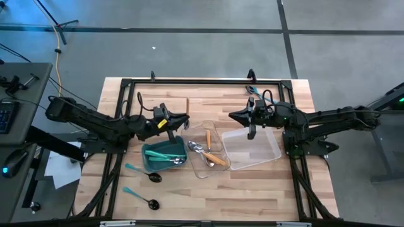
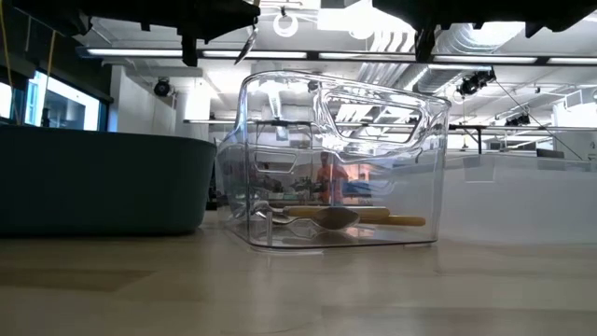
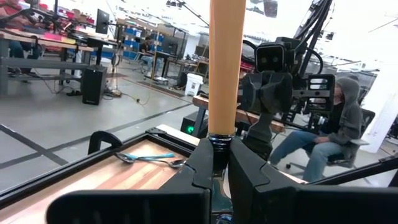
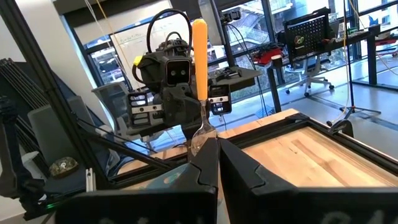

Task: Sort silverware by color (type)
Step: Put the orange spoon into the transparent bin

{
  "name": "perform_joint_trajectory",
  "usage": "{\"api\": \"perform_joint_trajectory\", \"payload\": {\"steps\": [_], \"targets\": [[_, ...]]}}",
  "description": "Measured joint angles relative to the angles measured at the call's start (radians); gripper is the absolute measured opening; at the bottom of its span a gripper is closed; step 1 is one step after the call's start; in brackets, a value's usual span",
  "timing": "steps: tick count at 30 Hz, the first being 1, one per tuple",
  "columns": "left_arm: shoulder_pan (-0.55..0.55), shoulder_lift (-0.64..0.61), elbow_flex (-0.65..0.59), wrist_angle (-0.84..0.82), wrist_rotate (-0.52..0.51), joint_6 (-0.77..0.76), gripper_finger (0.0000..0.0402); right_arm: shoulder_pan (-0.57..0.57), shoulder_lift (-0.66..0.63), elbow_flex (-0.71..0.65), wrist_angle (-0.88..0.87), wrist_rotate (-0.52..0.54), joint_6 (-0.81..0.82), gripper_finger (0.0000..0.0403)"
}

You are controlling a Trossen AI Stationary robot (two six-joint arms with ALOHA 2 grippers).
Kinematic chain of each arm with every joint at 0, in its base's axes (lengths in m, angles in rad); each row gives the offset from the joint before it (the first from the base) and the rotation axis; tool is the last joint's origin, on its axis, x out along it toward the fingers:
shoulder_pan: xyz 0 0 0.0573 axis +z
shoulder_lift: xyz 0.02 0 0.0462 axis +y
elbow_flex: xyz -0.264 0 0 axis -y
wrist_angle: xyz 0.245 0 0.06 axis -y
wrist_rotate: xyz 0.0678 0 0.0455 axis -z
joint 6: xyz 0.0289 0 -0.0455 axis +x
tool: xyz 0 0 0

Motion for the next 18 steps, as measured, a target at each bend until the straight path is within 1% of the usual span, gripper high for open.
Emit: {"api": "perform_joint_trajectory", "payload": {"steps": [8, 10, 12, 15, 18], "targets": [[-0.001, 0.000, 0.000, 0.000, 0.009, 0.000, 0.0008, 0.000, 0.000, 0.000, 0.000, 0.000, 0.000, 0.0000], [0.000, 0.000, 0.016, -0.032, 0.020, 0.001, 0.0008, 0.000, 0.000, 0.000, 0.000, 0.000, 0.000, 0.0000], [0.000, 0.001, 0.073, -0.131, 0.053, 0.031, 0.0008, 0.000, 0.000, 0.000, 0.000, 0.000, 0.000, 0.0000], [0.002, 0.013, 0.208, -0.392, 0.126, 0.146, 0.0008, 0.000, 0.000, 0.000, 0.000, 0.000, 0.000, 0.0000], [0.015, 0.062, 0.359, -0.637, 0.218, 0.255, 0.0008, 0.000, 0.000, 0.000, 0.000, 0.000, 0.000, 0.0000]]}}
